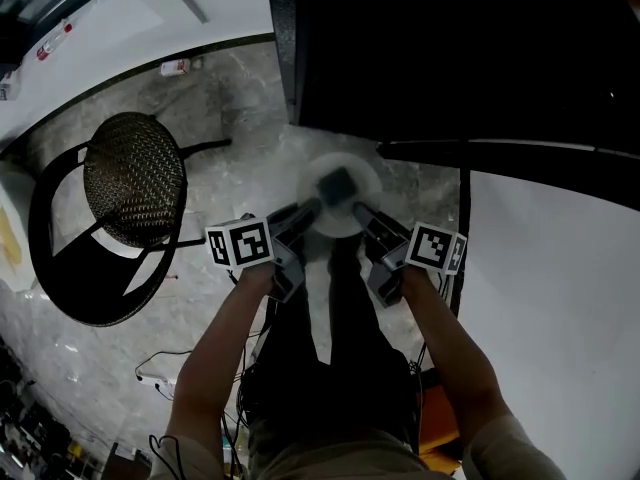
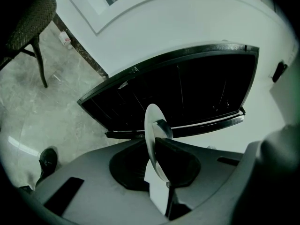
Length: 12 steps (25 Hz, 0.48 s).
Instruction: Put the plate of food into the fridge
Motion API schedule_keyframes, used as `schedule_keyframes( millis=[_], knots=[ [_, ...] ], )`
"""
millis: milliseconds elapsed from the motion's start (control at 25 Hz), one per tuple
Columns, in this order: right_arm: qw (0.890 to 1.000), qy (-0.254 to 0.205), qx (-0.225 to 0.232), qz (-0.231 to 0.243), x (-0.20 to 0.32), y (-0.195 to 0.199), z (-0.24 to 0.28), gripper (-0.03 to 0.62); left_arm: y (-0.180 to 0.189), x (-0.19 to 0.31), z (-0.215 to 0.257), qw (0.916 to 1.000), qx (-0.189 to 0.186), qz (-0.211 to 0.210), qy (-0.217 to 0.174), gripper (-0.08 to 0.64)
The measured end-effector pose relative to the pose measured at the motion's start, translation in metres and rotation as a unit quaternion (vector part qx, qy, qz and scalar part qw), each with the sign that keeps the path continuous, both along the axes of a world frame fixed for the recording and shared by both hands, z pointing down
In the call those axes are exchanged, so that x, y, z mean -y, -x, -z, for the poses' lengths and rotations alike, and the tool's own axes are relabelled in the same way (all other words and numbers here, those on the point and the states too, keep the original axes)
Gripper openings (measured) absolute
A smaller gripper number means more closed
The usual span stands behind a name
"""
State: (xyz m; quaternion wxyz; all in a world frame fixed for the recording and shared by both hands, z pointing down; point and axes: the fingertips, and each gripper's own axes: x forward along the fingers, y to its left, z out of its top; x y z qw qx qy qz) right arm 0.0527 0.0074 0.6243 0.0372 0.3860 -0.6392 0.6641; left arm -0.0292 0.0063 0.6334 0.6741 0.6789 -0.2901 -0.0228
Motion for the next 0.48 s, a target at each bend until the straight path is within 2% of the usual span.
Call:
schedule_keyframes(
  millis=[280, 480],
  knots=[
    [1.0, 0.001, -0.014, 0.0, 0.005, -0.007, -0.023, 0.072, -0.006, 0.004, -0.026, 0.9994, -0.008, 0.02, 0.027, 0.034],
    [0.999, -0.013, -0.032, 0.021, 0.014, -0.012, -0.041, 0.072, -0.011, 0.008, -0.045, 0.998, -0.018, 0.041, 0.043, 0.032]
  ],
)
